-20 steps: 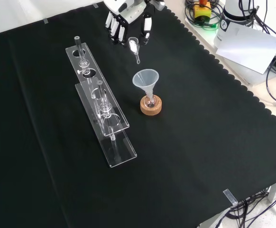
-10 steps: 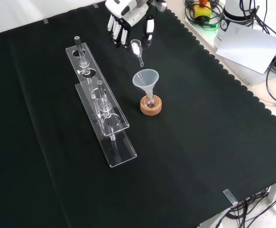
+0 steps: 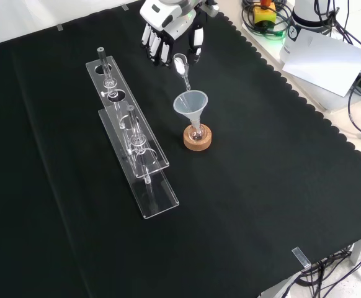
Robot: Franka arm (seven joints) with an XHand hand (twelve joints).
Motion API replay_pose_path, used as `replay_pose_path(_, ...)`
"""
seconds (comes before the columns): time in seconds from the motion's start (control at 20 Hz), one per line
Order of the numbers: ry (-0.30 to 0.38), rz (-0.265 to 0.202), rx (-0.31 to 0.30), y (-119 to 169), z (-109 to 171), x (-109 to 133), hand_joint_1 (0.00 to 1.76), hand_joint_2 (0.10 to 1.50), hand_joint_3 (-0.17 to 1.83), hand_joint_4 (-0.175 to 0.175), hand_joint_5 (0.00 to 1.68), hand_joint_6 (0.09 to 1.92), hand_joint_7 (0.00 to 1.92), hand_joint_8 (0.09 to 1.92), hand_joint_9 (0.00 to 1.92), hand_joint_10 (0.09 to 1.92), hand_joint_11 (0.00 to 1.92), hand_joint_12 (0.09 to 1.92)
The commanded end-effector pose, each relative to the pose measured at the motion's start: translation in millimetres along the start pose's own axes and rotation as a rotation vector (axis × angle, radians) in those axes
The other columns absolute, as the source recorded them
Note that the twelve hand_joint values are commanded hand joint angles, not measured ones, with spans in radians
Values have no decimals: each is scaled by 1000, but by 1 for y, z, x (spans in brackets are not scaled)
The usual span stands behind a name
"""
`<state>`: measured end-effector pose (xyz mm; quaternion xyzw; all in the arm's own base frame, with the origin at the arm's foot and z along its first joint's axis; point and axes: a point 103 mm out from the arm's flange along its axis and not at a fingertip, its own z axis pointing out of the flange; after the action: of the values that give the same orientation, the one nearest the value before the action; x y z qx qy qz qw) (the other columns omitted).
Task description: Pour all the NaCl from the weighing funnel into the round-bottom flask.
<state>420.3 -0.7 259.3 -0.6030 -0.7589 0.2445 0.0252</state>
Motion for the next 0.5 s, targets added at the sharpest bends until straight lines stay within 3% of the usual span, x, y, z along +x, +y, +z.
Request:
replay_pose_path(0.05,-71,-9,11,2,-5,6,1116,677,646,175,1235,733,723,584,959,386,749,1121)
replay_pose_path(0.5,-153,-9,24,4,-12,13,1117,676,647,175,1236,732,725,582,959,382,748,1121)
